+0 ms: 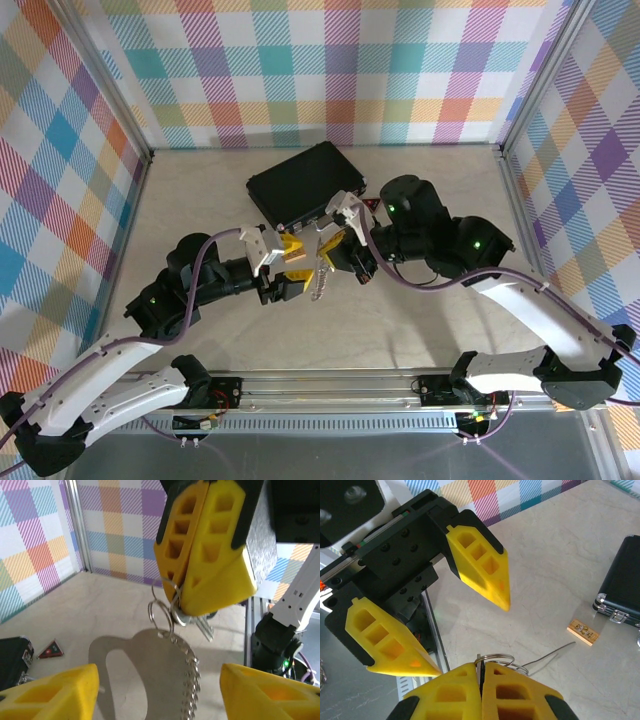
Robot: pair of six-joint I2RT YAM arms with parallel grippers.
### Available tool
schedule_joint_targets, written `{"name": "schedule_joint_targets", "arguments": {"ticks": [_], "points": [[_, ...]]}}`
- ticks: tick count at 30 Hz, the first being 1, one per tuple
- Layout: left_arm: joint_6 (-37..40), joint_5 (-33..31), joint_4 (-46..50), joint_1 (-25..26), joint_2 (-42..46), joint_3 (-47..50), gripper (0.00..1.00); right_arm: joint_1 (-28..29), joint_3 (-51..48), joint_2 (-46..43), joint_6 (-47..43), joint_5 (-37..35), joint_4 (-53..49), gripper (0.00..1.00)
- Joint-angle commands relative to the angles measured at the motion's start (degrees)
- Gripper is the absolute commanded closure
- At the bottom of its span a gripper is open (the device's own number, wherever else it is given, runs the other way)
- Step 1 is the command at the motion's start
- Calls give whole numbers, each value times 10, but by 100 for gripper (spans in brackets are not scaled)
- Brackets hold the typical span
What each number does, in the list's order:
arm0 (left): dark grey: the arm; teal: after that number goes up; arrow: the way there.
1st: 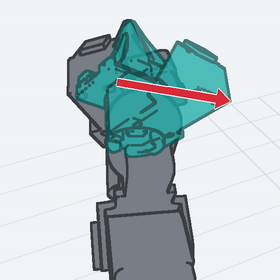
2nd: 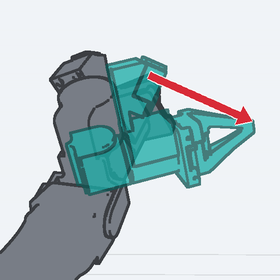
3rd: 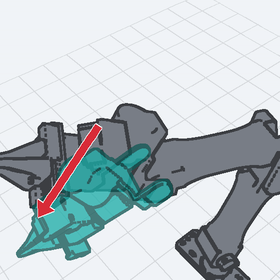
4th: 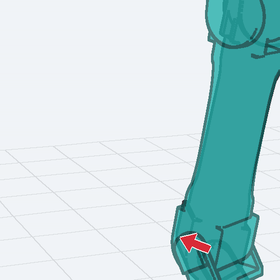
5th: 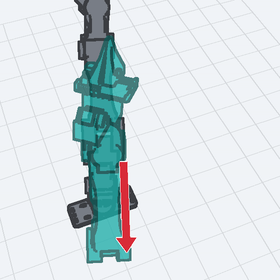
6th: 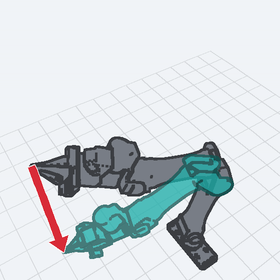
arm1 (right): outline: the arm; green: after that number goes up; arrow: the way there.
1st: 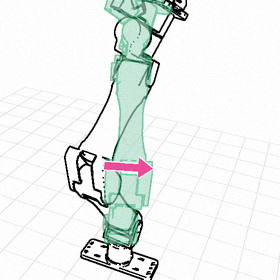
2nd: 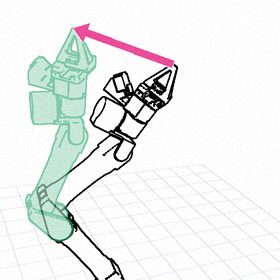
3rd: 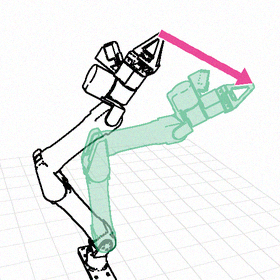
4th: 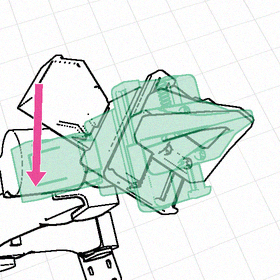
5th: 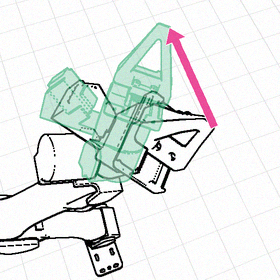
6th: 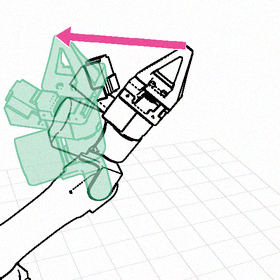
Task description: Put the keys on the keyring
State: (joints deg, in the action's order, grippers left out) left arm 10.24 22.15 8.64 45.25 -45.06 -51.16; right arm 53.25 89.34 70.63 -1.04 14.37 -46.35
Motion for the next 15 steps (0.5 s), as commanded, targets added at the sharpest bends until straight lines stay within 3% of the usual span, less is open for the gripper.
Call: {"name": "schedule_joint_targets", "arguments": {"ticks": [1, 8, 15], "points": [[-18, -4, -81, 1, -7, 2, 39, -3, 22, 5, 14, 12, 25, 100], [-27, 2, -111, 1, -23, 8, 46, -3, 19, 6, 23, 25, 40, 100], [-30, 3, -122, 1, -28, 21, 46, -2, 19, 2, 27, 22, 41, 100]]}}
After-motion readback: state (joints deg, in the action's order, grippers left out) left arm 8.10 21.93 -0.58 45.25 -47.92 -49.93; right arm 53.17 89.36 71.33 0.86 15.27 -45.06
